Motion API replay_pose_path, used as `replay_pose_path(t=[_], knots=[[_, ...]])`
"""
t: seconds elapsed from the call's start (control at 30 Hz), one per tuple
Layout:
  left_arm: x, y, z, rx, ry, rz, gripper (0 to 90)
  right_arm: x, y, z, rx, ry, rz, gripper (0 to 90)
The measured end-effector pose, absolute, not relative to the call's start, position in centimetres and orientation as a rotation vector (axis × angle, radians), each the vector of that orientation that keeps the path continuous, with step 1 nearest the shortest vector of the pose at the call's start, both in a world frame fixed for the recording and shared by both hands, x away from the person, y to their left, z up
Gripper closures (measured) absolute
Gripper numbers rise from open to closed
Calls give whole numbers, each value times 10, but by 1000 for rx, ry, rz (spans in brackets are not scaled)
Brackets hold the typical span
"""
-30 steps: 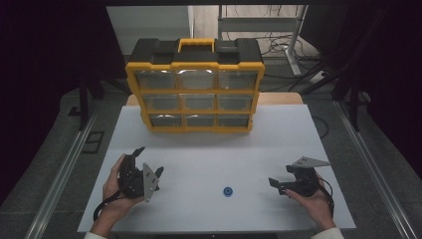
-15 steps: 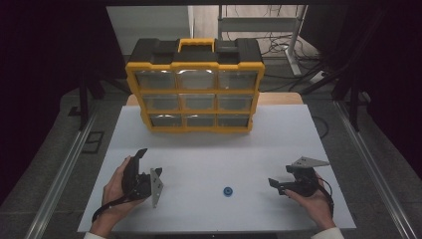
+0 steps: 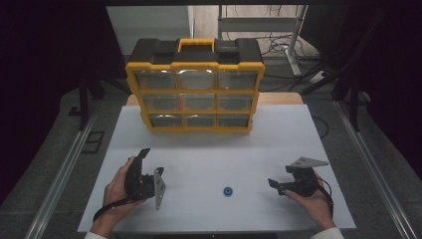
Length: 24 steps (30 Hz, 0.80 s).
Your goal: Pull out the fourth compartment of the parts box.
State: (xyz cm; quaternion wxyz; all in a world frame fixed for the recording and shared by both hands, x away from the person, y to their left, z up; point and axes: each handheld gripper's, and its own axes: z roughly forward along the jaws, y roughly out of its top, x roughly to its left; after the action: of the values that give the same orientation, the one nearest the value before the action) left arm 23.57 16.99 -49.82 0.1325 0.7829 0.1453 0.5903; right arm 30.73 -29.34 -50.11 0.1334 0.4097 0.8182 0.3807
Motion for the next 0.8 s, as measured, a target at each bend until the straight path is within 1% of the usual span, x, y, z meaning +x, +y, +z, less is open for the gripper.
replay_pose_path(t=[0.2, 0.33, 0.8], knots=[[245, 169, -496, 2246, 423, 1718, 138, 307, -293, -501, 1187, 2377, 1101, 112], [251, 169, -494, 2258, 424, 1724, 139, 308, -292, -502, 1185, 2381, 1100, 112], [266, 174, -486, 2224, 455, 1697, 138, 308, -293, -502, 1184, 2380, 1106, 112]])
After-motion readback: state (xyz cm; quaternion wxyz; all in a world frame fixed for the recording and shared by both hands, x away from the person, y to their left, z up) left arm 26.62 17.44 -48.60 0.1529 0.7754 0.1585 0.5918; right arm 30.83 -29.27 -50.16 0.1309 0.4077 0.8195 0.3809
